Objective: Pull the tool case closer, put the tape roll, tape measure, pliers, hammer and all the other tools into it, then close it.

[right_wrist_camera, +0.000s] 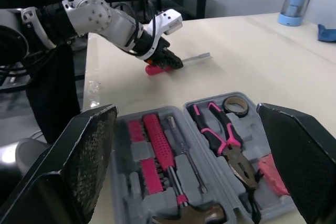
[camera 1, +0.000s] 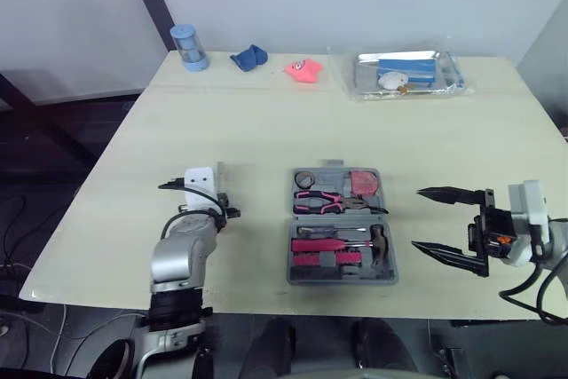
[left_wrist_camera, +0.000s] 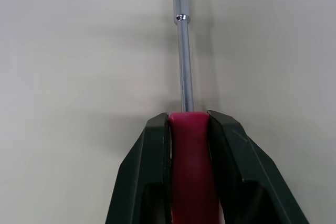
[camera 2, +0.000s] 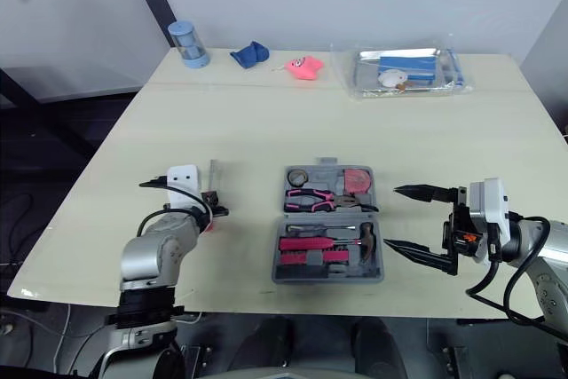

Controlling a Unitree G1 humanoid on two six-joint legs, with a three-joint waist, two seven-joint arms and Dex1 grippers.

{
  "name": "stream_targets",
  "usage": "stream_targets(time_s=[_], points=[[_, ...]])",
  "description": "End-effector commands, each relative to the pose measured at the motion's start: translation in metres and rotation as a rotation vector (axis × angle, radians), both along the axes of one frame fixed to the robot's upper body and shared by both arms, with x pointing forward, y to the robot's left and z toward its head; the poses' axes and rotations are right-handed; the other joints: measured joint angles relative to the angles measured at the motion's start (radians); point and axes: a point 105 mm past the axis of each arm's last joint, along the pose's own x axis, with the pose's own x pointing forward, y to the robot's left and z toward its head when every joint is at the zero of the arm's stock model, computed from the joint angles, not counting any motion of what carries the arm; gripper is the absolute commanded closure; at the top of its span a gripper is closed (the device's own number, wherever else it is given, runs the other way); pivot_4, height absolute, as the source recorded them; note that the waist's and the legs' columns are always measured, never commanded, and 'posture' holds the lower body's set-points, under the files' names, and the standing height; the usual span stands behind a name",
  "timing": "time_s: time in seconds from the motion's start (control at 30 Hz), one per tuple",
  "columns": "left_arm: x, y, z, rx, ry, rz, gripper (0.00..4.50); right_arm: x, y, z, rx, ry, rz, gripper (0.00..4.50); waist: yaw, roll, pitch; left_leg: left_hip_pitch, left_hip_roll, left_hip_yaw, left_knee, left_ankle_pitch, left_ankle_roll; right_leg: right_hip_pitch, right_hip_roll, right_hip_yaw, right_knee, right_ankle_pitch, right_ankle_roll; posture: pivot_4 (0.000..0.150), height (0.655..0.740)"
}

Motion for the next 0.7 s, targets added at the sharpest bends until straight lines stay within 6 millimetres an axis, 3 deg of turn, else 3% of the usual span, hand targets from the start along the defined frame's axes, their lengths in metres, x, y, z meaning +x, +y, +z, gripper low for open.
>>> stream_targets(time_s=[0.03,0.27,0.43,0.7], points=[[0.007,-0.016,0.044,0.008,-0.191,-0.235,3.91,-0.001,-0.003,0.003,-0.009,-0.033,-0.001,0.0,0.004,0.0,0.0,0.0,0.0,0.0,0.0,0.0,0.0,0.0,0.0,0.0,0.0,0.0,0.0,0.15,0.74],[-0.014,-0.039,0.053,0.055,-0.17,-0.681,3.91,-0.003,-0.005,-0.001,-0.011,-0.031,-0.029,0.0,0.0,0.0,0.0,0.0,0.0,0.0,-0.001,0.0,0.0,0.0,0.0,0.0,0.0,0.0,0.0,0.15,0.74],[-0.044,-0.082,0.056,0.054,-0.1,-1.099,3.91,-0.005,-0.009,-0.005,-0.013,-0.032,-0.062,0.0,0.001,0.0,0.001,-0.001,0.0,0.0,-0.001,-0.001,0.002,0.0,0.0,-0.001,-0.001,0.0,0.0,0.15,0.74],[-0.073,-0.127,0.056,0.021,0.032,-1.404,3.91,-0.009,-0.017,-0.009,-0.017,-0.026,-0.11,0.0,-0.001,0.0,0.001,0.0,0.0,0.0,-0.001,-0.002,0.004,0.0,0.0,-0.001,0.0,0.0,0.0,0.15,0.74]])
